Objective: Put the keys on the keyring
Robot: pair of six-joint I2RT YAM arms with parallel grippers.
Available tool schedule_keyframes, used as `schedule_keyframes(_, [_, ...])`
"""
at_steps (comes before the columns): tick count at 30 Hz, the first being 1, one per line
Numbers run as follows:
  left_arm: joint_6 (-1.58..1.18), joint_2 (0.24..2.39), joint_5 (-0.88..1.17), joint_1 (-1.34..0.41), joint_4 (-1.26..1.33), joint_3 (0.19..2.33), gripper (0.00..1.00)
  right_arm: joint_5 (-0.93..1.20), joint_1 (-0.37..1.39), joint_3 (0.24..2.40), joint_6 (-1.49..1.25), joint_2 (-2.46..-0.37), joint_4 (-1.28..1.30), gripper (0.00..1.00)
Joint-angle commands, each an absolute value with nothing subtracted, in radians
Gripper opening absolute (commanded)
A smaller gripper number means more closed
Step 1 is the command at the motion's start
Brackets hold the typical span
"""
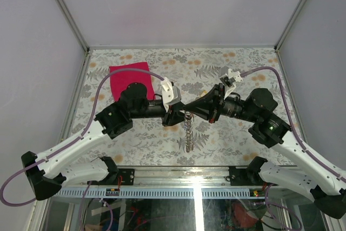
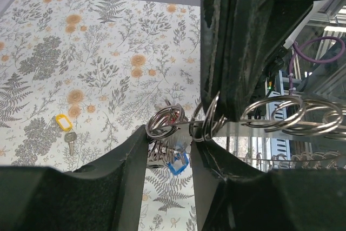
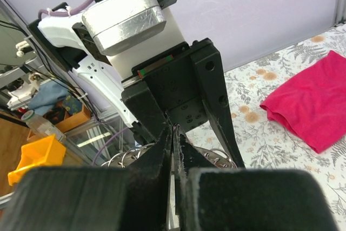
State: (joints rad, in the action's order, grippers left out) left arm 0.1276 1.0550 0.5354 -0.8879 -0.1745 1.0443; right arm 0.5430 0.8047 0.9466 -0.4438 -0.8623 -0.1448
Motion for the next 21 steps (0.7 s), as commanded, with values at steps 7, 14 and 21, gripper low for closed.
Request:
schedule_keyframes(7, [0.143,1.049,0.541,-0.89,-0.052,1.122,0.19,0.604,0.811,0.9,-0.511,-0.916,-0.2,0.0])
schedule_keyframes(14, [0.132,0.992,0.478,-0.891,-0.025,1.091,0.44,0.605,0.811,0.892,-0.485,-0.88,-0.248,0.0])
schedule_keyframes(21, [0.119,0.905,0.468,-0.89,-0.002,1.057,0.49,0.668,0.811,0.978,-0.374,-0.865,-0.165,0.0])
